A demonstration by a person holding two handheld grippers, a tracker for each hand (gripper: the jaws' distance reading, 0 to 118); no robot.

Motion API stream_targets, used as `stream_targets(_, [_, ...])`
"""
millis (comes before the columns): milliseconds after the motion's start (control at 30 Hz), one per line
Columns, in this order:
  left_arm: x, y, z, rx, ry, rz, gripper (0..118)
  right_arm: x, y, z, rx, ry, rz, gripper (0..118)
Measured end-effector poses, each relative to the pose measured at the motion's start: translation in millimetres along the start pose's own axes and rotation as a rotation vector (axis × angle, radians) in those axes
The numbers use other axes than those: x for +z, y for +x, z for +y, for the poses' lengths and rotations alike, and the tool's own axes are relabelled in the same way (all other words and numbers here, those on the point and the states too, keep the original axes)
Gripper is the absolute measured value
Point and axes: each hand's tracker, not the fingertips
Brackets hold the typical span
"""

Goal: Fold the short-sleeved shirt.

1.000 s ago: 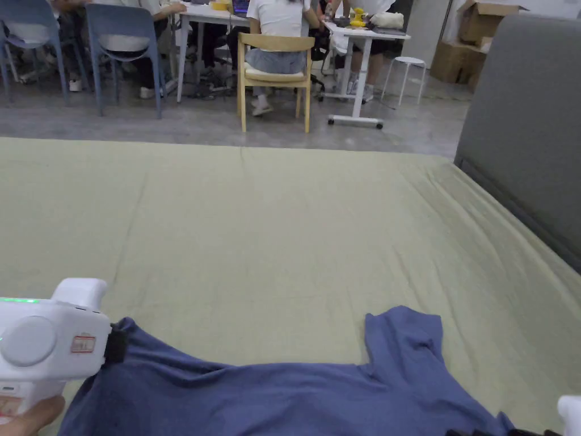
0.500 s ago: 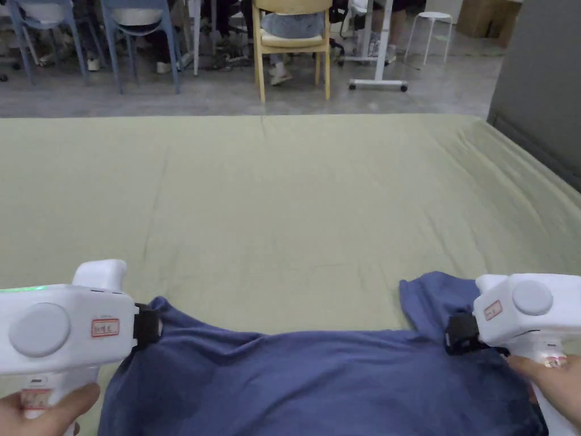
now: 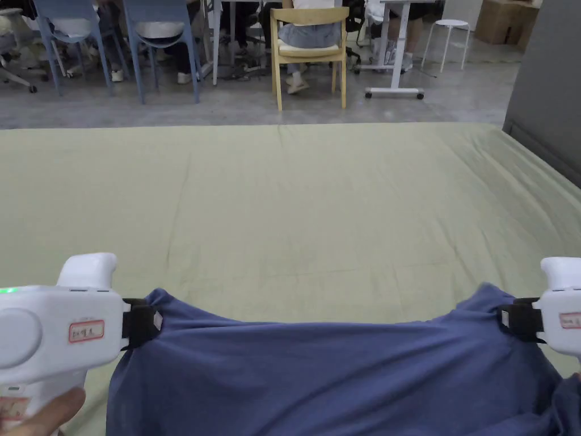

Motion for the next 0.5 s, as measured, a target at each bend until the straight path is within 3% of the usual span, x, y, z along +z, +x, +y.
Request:
stream_targets(233, [64, 6, -86, -0.008, 0.03, 0.096, 1, 95, 1, -69, 0.04, 0.051, 0.05, 4])
stream_targets(367, [48, 5, -151, 0.067, -0.119, 0.076, 1, 102, 10, -129, -0.007, -0.039, 0.053, 4])
stream_targets(500, [14, 5, -185, 0.053, -0.223, 0.126, 1, 82, 14, -172, -0.032, -0.153, 0.035, 4])
